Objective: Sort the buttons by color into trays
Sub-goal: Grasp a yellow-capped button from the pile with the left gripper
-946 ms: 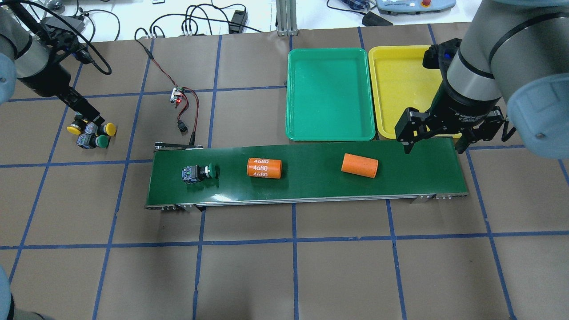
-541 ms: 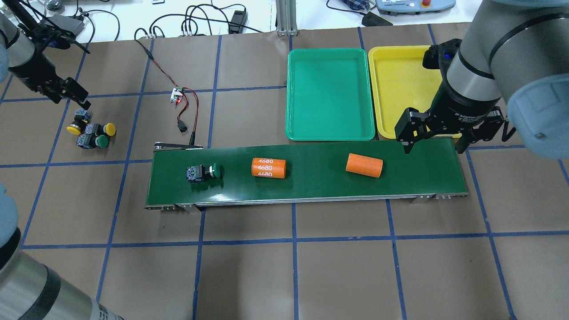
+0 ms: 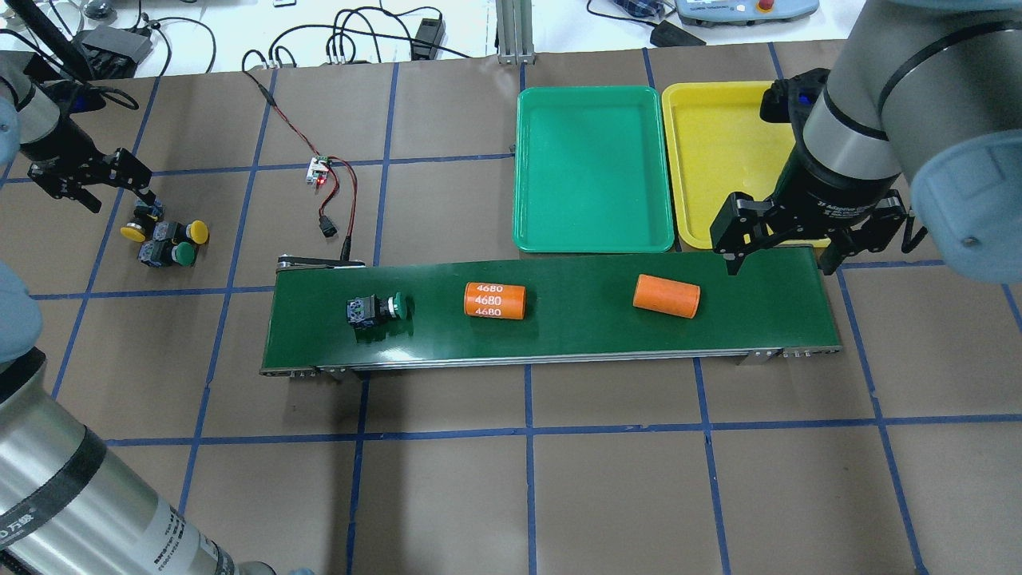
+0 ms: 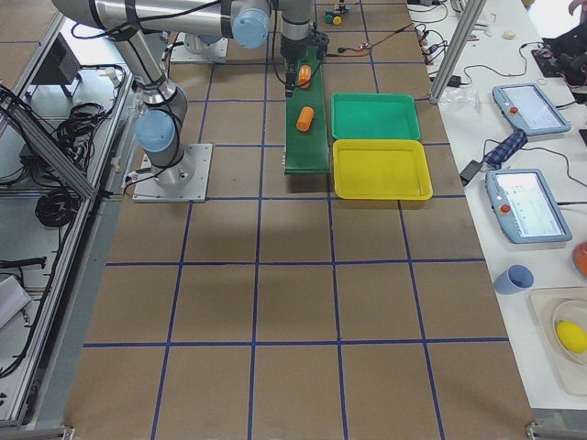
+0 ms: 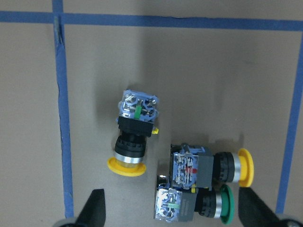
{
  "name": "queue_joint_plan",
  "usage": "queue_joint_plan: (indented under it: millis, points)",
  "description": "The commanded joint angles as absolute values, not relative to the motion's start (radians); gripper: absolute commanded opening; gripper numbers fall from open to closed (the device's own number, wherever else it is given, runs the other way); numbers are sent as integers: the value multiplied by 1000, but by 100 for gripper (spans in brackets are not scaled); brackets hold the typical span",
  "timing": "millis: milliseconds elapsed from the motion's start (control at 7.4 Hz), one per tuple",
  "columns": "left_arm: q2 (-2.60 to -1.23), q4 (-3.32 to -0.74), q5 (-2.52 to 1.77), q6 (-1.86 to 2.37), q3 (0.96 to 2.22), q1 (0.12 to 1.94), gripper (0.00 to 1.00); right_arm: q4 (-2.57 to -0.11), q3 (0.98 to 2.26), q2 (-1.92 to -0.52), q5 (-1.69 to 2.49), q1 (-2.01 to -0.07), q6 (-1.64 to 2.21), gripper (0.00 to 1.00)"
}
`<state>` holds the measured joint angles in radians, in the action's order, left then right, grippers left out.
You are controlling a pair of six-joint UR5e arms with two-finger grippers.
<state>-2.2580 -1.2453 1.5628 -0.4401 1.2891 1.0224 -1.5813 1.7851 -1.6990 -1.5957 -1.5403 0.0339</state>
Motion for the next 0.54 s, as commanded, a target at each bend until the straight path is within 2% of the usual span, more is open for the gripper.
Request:
queue_joint_plan:
  millis: [0, 406]
  points:
    - [-2302, -1184, 1560, -428, 1287, 1020, 100, -1578, 1786, -1700, -1595, -1542, 37, 100]
    - [-2338, -1175, 1566, -477, 1282, 1019, 100, -1575, 1786, -1700, -1597, -1540, 31, 100]
